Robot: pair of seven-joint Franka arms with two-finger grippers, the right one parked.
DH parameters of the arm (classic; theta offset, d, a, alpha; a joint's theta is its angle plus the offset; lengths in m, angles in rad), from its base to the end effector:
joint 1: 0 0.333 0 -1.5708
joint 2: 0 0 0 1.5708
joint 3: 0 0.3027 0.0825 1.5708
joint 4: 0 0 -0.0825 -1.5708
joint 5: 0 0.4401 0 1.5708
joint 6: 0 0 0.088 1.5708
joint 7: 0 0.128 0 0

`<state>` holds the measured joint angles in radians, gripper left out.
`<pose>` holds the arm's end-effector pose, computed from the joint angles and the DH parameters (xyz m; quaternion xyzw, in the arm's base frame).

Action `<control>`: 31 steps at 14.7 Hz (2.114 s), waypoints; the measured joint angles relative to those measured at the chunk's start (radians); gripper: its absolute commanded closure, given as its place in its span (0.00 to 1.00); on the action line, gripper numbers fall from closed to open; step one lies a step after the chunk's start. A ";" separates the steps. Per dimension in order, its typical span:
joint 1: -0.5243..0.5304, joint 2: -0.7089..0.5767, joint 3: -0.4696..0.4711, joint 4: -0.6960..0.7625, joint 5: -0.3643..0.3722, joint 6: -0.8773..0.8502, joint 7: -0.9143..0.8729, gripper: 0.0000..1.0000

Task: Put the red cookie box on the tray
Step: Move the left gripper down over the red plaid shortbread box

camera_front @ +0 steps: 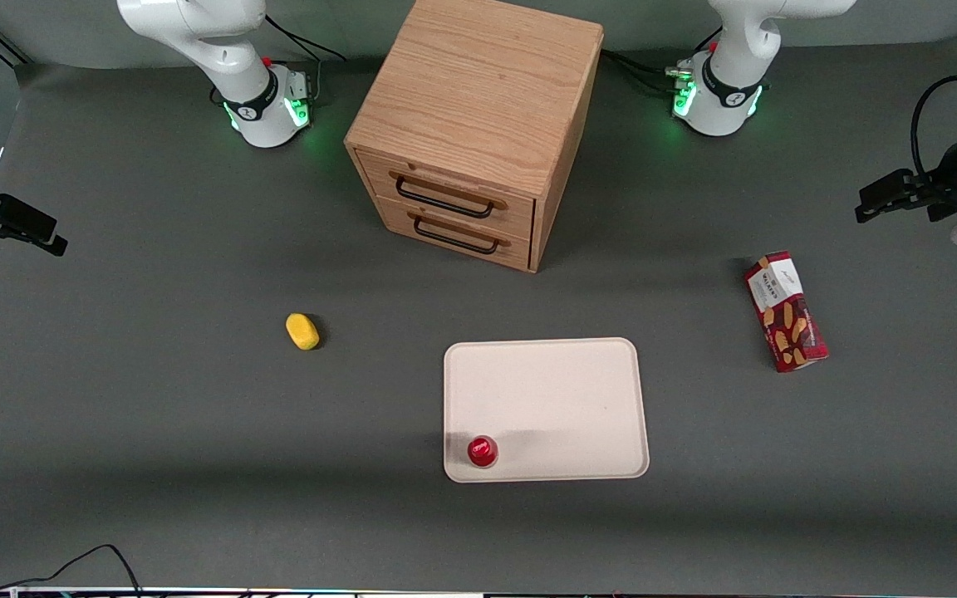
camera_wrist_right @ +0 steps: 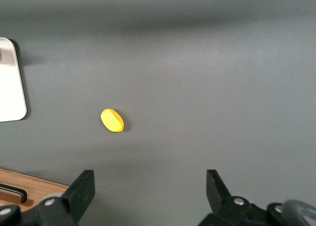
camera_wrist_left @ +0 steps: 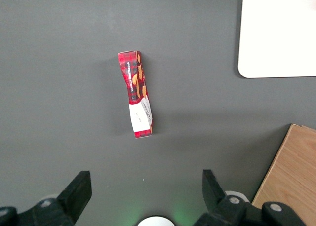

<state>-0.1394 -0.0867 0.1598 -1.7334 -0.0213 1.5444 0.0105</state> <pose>0.5757 0.0117 0.5537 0.9985 0.0046 -0.0514 0.0183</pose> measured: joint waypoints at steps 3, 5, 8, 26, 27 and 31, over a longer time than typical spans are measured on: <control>0.000 0.005 0.000 0.023 -0.001 -0.023 0.009 0.00; 0.000 0.021 0.000 0.040 -0.001 -0.041 0.013 0.00; 0.000 0.064 0.012 0.024 -0.001 -0.037 0.019 0.00; 0.006 0.390 0.062 -0.518 -0.125 0.997 0.092 1.00; 0.006 0.389 0.062 -0.523 -0.130 0.998 0.097 1.00; 0.006 0.385 0.062 -0.527 -0.163 0.996 0.126 1.00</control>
<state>-0.1336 0.2980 0.2220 -2.2601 -0.1847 2.5405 0.1365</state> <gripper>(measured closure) 0.784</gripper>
